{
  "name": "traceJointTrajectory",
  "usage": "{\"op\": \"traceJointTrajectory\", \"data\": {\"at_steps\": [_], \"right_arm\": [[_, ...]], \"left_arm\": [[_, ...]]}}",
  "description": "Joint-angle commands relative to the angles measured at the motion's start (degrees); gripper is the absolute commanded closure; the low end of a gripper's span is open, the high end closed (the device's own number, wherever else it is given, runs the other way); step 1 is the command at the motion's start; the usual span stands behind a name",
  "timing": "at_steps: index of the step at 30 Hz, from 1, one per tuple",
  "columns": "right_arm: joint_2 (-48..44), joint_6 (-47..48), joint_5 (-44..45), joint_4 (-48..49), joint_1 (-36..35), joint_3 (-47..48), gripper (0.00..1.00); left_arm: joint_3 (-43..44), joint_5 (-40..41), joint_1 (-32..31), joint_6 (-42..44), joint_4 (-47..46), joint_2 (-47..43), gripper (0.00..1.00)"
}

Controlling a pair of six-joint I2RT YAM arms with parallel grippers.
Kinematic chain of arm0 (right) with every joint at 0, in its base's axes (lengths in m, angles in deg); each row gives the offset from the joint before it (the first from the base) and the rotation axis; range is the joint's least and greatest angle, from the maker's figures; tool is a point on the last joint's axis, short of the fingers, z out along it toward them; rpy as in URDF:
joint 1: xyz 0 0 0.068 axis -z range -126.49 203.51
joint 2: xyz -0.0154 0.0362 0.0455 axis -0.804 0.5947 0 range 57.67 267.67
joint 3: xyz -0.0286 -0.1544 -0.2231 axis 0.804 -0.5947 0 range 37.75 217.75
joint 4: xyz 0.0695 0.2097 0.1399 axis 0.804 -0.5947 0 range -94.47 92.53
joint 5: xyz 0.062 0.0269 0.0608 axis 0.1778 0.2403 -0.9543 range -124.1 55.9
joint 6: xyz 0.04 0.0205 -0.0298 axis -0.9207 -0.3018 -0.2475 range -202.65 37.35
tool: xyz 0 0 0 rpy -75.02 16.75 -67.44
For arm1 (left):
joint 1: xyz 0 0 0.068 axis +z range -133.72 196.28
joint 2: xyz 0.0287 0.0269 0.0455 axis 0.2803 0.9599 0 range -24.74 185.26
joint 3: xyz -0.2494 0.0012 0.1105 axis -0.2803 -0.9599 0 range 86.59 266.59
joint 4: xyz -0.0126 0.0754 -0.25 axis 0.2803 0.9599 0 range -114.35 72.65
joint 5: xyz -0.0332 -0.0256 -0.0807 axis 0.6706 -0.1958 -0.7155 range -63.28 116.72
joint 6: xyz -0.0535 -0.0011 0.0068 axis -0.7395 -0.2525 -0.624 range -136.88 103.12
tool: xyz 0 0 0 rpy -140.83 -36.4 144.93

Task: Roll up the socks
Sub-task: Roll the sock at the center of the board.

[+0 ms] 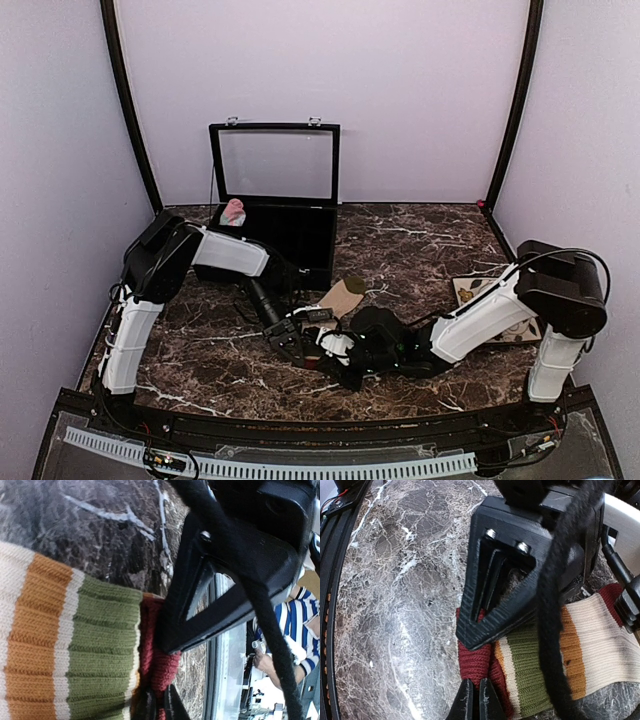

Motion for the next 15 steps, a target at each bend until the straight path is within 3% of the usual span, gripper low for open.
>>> {"op": "traceJointTrajectory", "data": {"at_steps": [1,3,4,5,6,15], "right_arm": [[1.34,-2.56,-3.48,-1.05,1.33,-0.27,1.0],[1.77,-4.21,-5.48,-3.14,2.06,-0.14,1.0],[2.06,-5.29,-6.38,-4.25,2.53,-0.02,1.0],[2.34,-6.68,-7.54,-5.26,3.12,0.18,1.0],[2.85,-8.09,-9.1,-6.22,3.87,0.46,1.0],[8.36,-23.29,-21.52,-18.8,7.13,7.53,1.0]], "left_arm": [[-3.51,9.95,0.81,0.73,-1.93,0.02,0.74],[-5.51,11.14,1.08,-0.28,-4.16,-3.24,0.57],[-6.58,11.73,1.14,-0.42,-4.96,-4.92,0.43],[-7.7,12.3,1.19,-0.67,-6.14,-6.77,0.16],[-9.2,13.24,1.34,-1.06,-7.6,-8.95,0.03],[-25.4,25.53,1.53,0.88,-23.45,-30.13,0.01]]}}
